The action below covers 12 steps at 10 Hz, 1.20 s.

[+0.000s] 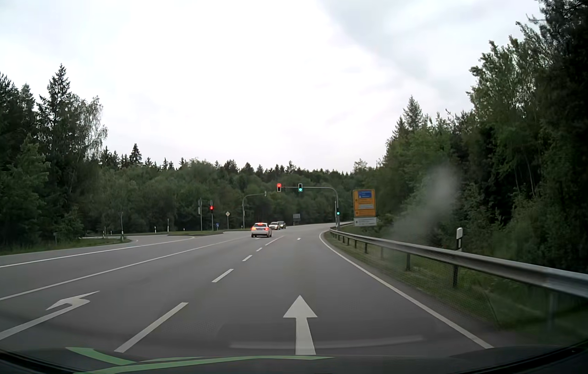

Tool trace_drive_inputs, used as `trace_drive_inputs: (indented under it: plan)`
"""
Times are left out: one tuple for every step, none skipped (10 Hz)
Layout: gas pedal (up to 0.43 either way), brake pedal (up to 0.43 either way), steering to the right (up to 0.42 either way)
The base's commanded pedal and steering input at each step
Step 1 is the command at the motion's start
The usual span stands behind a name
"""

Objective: Follow the waypoints while adhering to traffic rules and regulations

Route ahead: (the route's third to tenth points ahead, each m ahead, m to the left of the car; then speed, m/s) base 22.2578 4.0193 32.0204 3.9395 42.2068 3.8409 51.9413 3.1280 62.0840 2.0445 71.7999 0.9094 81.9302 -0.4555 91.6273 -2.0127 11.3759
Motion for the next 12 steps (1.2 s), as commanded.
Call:
trace_drive_inputs:
  plan:
    - [0.138,0.0,0.001]
    - [0.138,0.0,0.001]
    - [0.138,0.0,0.001]
    - [0.138,0.0,0.001]
    - [0.138,0.0,0.003]
    - [0.138,0.0,0.003]
    - [0.138,0.0,0.003]
    - [0.138,0.0,0.003]
    - [0.138,0.0,0.003]
    - [0.138,0.0,0.004]
    - [0.138,0.0,0.004]
    - [0.138,0.0,0.004]
